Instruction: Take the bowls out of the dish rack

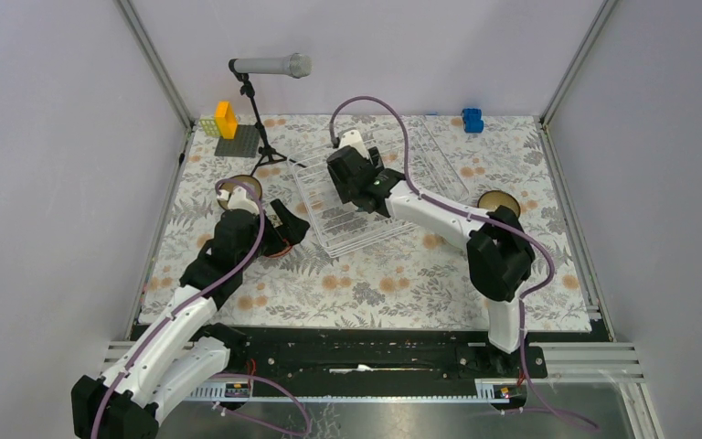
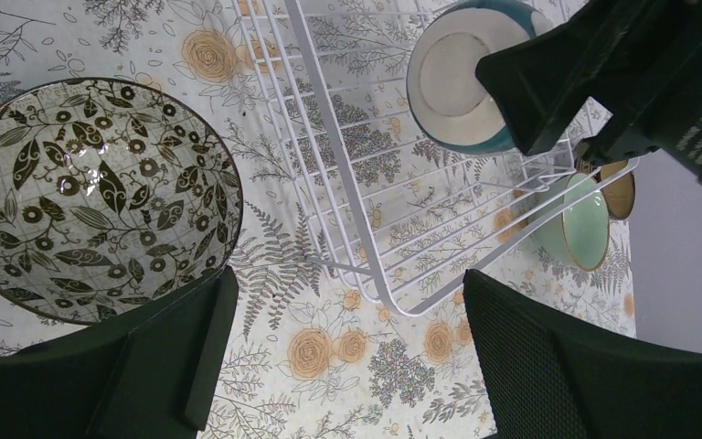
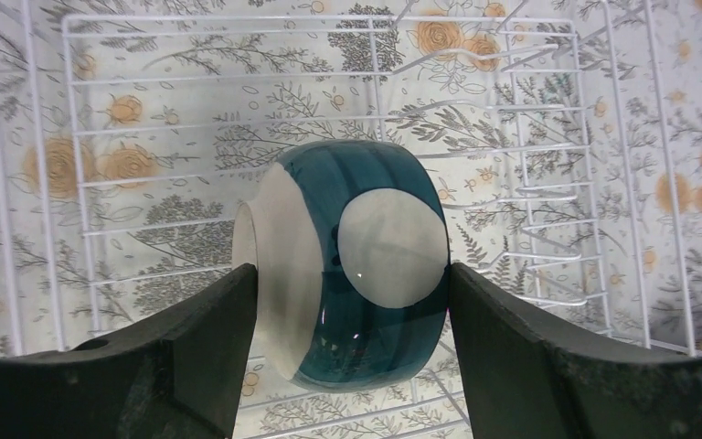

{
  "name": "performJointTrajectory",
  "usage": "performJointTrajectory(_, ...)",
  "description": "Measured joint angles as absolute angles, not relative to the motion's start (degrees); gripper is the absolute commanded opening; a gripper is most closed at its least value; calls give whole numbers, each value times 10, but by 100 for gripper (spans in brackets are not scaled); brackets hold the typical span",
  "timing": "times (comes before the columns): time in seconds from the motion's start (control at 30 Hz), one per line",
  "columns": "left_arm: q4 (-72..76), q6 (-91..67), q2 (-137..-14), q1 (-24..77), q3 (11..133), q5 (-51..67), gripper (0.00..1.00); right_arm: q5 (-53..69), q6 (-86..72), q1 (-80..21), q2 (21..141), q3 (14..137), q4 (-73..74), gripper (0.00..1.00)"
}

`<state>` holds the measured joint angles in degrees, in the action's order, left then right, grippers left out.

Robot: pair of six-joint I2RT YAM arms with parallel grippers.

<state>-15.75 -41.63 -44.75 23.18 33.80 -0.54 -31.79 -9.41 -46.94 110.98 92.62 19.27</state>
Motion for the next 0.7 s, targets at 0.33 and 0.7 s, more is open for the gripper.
performJointTrajectory(0.33,-163,-416,-448,232,341,-18,99,-384,-42,-496,1155,940,203,87)
performJointTrajectory(0.7,-163,-414,-447,232,341,-20,99,-335,-45,-500,1157,940,202,94)
